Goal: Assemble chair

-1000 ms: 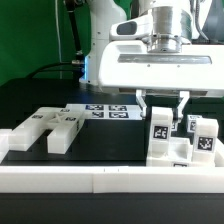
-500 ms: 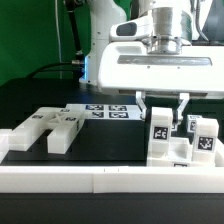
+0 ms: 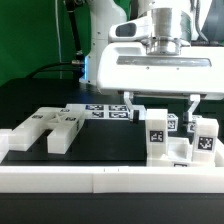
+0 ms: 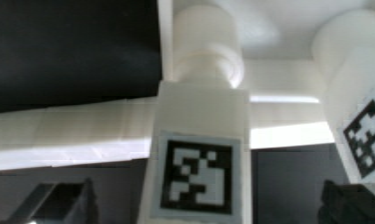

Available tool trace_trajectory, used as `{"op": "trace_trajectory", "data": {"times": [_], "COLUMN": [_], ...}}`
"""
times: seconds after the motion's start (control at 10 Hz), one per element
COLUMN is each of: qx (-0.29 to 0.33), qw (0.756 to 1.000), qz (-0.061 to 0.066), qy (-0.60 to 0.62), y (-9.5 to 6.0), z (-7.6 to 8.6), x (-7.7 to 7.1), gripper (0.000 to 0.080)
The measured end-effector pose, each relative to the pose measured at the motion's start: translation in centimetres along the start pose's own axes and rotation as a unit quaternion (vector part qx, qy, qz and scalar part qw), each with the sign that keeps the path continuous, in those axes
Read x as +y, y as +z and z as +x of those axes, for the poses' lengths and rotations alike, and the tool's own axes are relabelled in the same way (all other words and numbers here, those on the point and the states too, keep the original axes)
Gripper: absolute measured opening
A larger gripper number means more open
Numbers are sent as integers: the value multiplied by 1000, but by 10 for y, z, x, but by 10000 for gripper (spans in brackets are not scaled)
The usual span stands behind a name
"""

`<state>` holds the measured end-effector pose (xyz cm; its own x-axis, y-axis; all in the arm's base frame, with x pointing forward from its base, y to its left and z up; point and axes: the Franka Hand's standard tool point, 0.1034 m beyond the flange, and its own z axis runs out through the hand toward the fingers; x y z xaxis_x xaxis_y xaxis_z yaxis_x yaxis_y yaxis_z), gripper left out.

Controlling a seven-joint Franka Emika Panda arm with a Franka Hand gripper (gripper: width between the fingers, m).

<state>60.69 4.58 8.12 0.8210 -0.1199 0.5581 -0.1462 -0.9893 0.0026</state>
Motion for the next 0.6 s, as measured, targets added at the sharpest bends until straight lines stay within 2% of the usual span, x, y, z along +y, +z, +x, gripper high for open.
{"op": "trace_trajectory", "data": {"times": [0.4, 0.6], "qx": [-2, -11], "qw": [1000, 1000], "qz": [3, 6], "qy": [-4, -7], "y": [-9, -18], "z": [11, 25], "x": [2, 8], "gripper": [649, 649]}}
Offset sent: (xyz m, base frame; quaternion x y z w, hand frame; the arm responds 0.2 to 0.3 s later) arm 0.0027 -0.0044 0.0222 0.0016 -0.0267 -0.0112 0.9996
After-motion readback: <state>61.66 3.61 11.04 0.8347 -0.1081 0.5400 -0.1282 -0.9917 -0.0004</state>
